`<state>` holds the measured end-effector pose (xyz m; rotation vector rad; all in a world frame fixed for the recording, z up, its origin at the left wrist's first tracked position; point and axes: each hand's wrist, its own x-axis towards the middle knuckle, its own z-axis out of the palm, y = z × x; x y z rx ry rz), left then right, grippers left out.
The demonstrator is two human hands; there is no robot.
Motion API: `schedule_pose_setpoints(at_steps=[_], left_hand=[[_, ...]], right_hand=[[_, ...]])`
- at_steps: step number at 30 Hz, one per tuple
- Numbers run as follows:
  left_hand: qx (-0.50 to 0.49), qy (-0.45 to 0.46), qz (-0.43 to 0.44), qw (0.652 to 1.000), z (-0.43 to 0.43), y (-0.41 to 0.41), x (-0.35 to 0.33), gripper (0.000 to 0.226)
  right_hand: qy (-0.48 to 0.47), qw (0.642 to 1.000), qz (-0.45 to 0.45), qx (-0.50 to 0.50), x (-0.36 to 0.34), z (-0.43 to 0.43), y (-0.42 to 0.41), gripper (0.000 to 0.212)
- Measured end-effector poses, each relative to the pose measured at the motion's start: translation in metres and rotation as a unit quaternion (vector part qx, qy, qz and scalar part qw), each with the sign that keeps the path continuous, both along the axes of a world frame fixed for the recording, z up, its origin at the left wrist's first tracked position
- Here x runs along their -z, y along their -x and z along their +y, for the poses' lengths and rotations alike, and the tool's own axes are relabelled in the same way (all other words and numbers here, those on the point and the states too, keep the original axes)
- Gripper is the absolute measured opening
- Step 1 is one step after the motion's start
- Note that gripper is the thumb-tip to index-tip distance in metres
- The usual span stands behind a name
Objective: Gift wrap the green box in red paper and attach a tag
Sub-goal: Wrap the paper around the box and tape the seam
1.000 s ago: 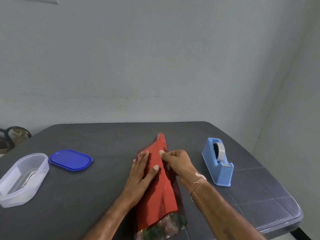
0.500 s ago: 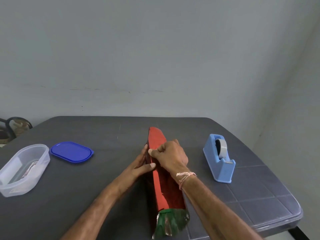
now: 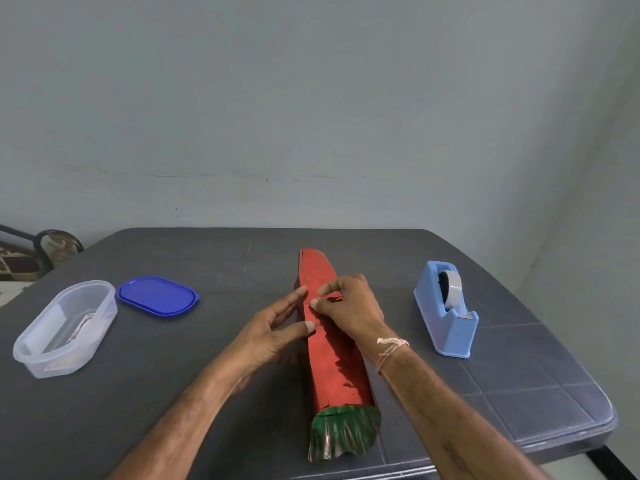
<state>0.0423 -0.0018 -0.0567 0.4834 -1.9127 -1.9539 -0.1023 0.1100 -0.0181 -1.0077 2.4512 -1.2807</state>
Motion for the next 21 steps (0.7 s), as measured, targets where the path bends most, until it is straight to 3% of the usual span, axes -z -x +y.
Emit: schedule_pose_setpoints(at_steps=[8,21], left_hand=[[0.039,-0.038,-0.002,0.999,0.003,0.024,-0.01,0.073],[0.06,-0.042,-0.01,0.997,0.009,0.036,-0.013,0.075]], right_hand=[[0.103,0.985,-0.127,0.049,0.013,0.006,0.019,0.047],[0.092,0.985,-0.131,0.06,0.014,0.018,0.03,0.023]])
